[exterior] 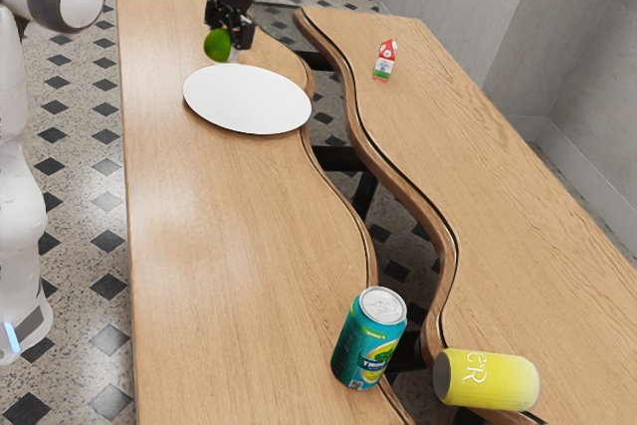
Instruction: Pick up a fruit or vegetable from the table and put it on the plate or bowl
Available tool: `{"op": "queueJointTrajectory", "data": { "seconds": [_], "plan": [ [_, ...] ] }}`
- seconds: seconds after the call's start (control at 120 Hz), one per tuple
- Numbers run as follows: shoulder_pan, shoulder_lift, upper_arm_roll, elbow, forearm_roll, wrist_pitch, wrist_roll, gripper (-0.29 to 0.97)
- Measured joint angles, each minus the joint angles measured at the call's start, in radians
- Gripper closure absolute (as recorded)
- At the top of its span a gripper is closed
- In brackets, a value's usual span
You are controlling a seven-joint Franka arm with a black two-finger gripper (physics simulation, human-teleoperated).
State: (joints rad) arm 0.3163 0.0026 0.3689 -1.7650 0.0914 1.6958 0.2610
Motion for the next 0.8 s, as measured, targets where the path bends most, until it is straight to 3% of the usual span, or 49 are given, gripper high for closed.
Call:
{"op": "queueJointTrajectory", "data": {
  "seconds": [0.208, 0.35, 0.483, 0.667, 0.733, 0.8],
  "plan": [
    [0.211, 0.143, -0.037, 0.138, -0.049, 0.033, 0.079, 0.46],
    [0.211, 0.205, -0.091, 0.21, -0.073, 0.039, 0.126, 0.41],
    [0.214, 0.216, -0.105, 0.22, -0.093, 0.039, 0.178, 0.16],
    [0.214, 0.213, -0.119, 0.23, -0.1, 0.037, 0.238, 0.04],
    [0.214, 0.203, -0.231, 0.277, -0.064, 0.024, 0.242, 0.03],
    [0.168, 0.198, -0.546, 0.38, 0.02, -0.015, 0.201, 0.01]
  ]
}}
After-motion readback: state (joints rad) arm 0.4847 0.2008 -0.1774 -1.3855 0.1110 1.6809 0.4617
